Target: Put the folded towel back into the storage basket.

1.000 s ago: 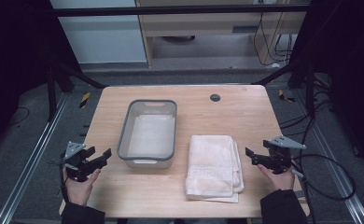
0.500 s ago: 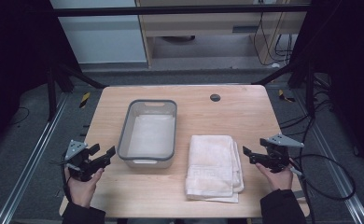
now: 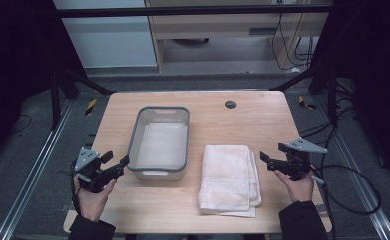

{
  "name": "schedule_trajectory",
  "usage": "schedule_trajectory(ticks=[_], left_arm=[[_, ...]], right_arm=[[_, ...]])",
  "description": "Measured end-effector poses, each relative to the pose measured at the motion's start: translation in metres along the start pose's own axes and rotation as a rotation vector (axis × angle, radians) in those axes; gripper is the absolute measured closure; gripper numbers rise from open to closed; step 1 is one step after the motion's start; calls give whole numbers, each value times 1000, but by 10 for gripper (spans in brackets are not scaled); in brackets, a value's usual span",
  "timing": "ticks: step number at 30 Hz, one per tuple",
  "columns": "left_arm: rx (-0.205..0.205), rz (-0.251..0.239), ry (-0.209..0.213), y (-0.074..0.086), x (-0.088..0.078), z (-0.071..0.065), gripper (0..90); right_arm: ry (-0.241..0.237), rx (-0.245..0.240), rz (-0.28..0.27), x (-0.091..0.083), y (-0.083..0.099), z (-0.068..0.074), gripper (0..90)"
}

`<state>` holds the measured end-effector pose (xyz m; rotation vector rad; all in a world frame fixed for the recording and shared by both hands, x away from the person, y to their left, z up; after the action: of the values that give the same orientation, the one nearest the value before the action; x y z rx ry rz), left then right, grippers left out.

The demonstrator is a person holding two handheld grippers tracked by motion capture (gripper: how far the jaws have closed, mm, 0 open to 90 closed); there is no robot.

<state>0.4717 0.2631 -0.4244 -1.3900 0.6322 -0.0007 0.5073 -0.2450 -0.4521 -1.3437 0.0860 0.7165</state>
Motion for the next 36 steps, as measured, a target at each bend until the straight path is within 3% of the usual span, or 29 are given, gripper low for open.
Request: schedule_trajectory(ticks=[8,18,36], left_arm=[[24,-18,23,-12,5,-14,336],[53,-41,61,-27,10,-38,346],[113,-34,131,-39,24,-85,350]], right_arm=[[-7,-21,-6,3,-8,6,203],[-25,-5,-25,2,-19,13,212],[-17,-5,-38,5,-34,19,225]])
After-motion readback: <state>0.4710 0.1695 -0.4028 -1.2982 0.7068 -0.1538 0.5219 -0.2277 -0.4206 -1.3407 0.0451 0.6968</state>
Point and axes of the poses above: each handheld gripper's, and its own axes: x roughly forward along the jaws, y roughly out of its underside, z roughly to its left, the point moved 5 cm from there along x, roughly forward along the jaws, and after that the axes turned 11 degrees about x, right-handed, at the moved point
